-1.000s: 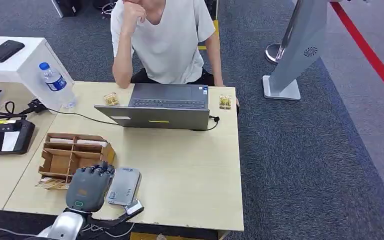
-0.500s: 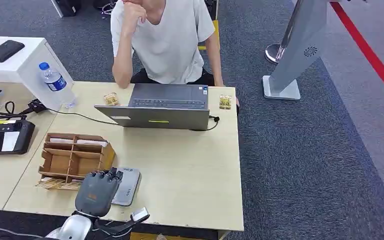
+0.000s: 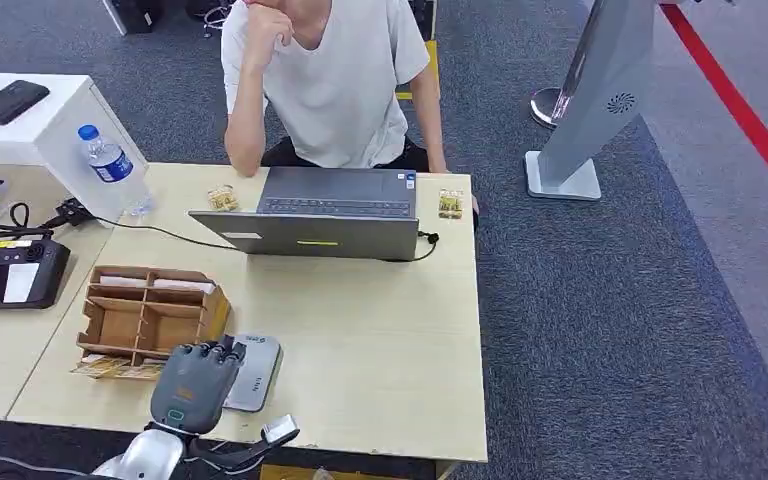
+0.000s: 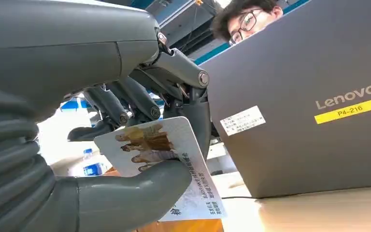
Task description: Pass the card to the sensor for recognition and then transmit it.
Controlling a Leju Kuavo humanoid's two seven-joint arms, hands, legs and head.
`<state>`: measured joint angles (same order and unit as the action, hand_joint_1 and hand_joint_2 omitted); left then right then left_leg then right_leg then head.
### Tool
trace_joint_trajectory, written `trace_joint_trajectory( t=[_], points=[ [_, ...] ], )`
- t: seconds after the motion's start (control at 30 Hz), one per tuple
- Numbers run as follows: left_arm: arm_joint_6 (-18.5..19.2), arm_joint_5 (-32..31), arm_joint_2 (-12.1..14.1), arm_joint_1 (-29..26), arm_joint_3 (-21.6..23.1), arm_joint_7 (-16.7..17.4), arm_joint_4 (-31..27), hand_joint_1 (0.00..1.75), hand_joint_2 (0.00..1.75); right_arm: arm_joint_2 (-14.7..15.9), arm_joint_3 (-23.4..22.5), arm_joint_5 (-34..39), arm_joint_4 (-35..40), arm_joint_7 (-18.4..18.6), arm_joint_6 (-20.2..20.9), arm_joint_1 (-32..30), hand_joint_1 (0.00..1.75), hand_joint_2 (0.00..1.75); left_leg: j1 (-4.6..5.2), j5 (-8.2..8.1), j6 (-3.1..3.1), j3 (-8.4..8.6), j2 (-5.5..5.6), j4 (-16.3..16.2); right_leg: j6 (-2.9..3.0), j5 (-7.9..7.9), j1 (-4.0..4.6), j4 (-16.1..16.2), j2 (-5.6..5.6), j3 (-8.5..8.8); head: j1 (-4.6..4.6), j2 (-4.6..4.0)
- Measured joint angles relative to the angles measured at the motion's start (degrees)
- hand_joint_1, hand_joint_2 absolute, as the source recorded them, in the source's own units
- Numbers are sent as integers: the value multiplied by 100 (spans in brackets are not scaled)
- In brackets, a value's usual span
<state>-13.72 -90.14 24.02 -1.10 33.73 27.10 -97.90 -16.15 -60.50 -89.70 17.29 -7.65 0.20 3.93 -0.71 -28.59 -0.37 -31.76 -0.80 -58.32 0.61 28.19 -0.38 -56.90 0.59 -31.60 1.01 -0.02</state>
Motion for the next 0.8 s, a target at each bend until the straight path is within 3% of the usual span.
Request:
trace_joint_trajectory(
  t=[0.23, 0.27, 0.33, 0.37, 0.4, 0.57, 0.8],
  points=[
    [97, 0, 0, 0, 9, -24, 2, 175, 175, 0, 2, 9, 0, 0, -4, 0, 0, 175, 0, 0, 0, -1, 0, 0, 0, 0, 0, 0, 0, 1, 0, 0],
    [373, 2, -33, -4, 9, -96, 18, 175, 175, 0, 0, 22, 0, 4, -13, 0, 0, 175, 1, 0, 0, 0, 0, 0, 0, 0, 0, 0, 0, 1, 0, 0],
    [1531, 9, -217, -33, 4, -186, 157, 175, 175, 0, -2, 37, 4, 13, -13, 2, 0, 175, 4, -1, 1, 0, 0, 0, 0, 0, -1, 1, 1, 1, -2, 0],
    [1874, 4, -304, -40, 4, -170, 245, 175, 175, 0, -7, 39, 20, 24, 13, -1, 0, 175, 3, -1, 1, -1, 2, 0, 0, 0, -1, 1, 2, 1, 0, 0],
    [1985, 0, -404, -32, 4, -129, 332, 175, 175, 0, -13, 37, 39, 24, 26, 0, 0, 175, 2, -1, 1, -2, 4, 0, 0, 0, -1, 1, 6, 2, 2, 0],
    [2179, 0, -621, 19, 4, -118, 516, 175, 175, 0, -35, 35, 94, 24, 63, -2, 0, 175, 4, -1, 1, 5, 5, 0, -1, 0, -4, 1, 7, 8, 0, 0],
    [2280, -2, -721, 50, 4, -118, 557, 175, 175, 0, -39, 35, 127, 24, 70, -1, 0, 175, 3, 0, 1, 14, 6, 0, 0, 0, -4, -1, 7, 16, 0, 0]
  ],
)
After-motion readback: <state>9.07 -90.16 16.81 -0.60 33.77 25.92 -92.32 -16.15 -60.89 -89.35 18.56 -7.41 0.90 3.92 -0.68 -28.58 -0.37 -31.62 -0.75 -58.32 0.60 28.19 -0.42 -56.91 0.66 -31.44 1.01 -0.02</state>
